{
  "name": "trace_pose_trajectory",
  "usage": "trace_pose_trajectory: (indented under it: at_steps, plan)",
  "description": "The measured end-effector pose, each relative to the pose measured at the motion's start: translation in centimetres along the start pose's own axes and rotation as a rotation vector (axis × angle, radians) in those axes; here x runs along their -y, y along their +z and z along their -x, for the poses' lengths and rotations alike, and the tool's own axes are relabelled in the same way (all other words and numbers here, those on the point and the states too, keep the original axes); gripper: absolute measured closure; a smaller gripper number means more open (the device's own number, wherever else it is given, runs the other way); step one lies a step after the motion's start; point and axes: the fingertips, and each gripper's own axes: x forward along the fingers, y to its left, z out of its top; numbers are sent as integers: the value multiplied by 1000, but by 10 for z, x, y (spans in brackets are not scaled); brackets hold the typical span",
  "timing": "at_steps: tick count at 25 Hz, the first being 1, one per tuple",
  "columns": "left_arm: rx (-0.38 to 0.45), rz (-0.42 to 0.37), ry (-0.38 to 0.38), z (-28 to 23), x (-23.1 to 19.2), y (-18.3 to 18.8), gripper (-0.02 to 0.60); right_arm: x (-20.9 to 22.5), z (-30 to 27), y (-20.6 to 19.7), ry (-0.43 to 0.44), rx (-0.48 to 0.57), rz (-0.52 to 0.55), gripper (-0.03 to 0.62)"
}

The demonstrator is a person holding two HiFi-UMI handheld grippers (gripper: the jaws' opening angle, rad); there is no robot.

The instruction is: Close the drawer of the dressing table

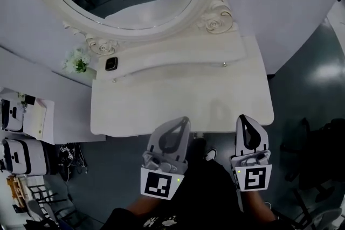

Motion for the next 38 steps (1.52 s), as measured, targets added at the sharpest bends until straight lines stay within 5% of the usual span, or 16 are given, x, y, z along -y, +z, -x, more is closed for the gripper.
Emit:
trace_pose_trajectory:
  at_steps: [6, 25, 38]
  plan:
    - [8, 37, -5, 12, 1, 11, 580, -5, 19, 23, -1, 20, -19, 594]
    - [111, -17, -92, 19, -53, 37, 580, -36, 6, 75, -106, 88, 19, 595]
    - [117, 17, -116, 20, -69, 27, 580, -55, -4, 67, -121, 58, 9, 595]
